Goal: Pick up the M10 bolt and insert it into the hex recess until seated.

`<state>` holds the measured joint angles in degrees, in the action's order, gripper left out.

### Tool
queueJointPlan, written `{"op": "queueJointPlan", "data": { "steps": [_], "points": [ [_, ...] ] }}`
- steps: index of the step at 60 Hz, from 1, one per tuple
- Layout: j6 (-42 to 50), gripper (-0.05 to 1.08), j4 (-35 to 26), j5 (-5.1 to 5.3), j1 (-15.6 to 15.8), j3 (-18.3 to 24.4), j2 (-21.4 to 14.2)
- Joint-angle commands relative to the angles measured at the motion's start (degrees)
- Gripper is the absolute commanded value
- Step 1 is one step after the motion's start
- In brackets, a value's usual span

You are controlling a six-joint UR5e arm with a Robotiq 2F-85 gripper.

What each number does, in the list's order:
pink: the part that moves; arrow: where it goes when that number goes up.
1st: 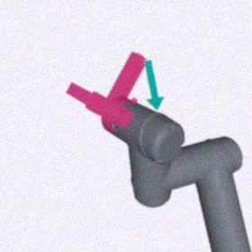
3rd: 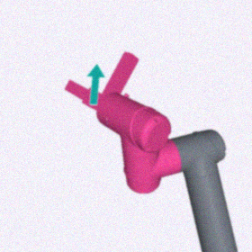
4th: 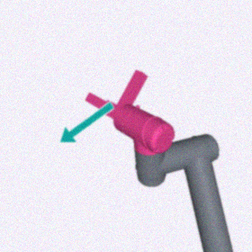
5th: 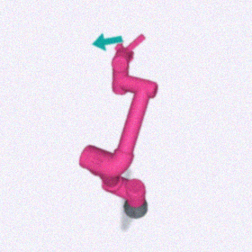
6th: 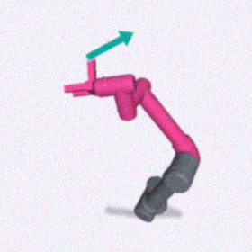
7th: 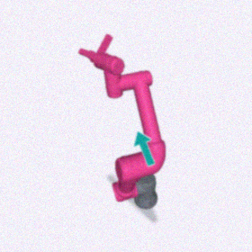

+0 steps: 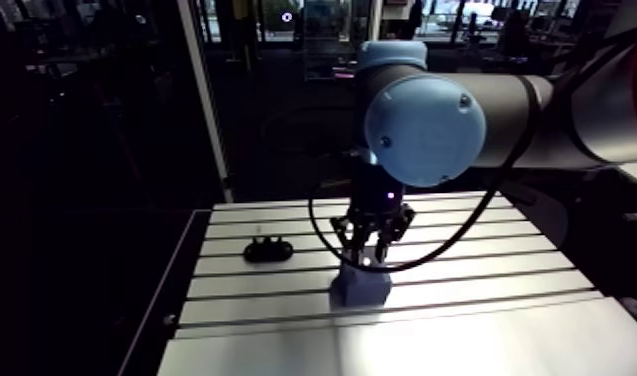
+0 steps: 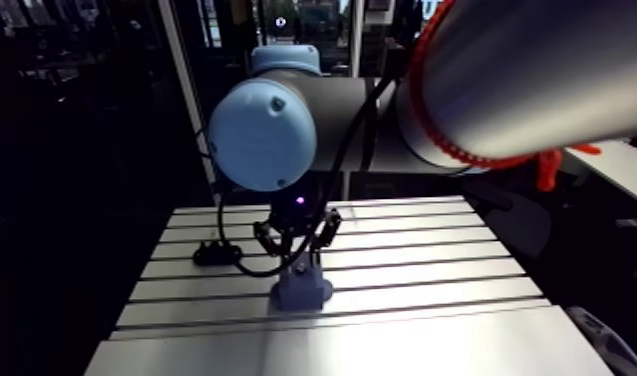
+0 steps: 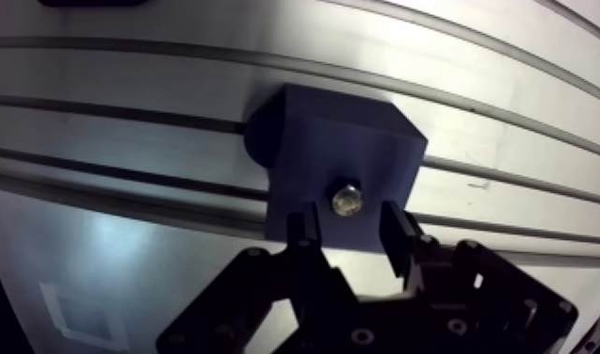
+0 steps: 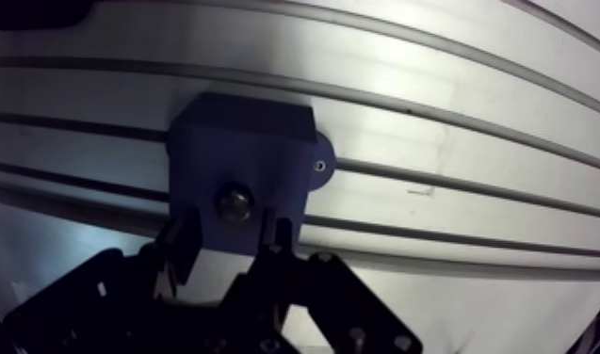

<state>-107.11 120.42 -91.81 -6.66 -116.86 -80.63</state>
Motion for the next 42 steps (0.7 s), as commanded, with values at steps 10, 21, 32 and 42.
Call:
{"op": "queueJointPlan", "data": {
  "steps": [10, 21, 32, 42],
  "points": [
    [-1.0, 0.54, 1.4, 0.01, 0.0, -0.9, 0.0],
    [-1.0, 0.55, 2.0, 0.01, 0.0, -1.0, 0.0],
    [-1.0, 0.55, 2.0, 0.17, 0.0, -1.0, 0.0],
    [-1.0, 0.55, 2.6, 0.54, -0.2, -1.0, 0.1]
  ]
}}
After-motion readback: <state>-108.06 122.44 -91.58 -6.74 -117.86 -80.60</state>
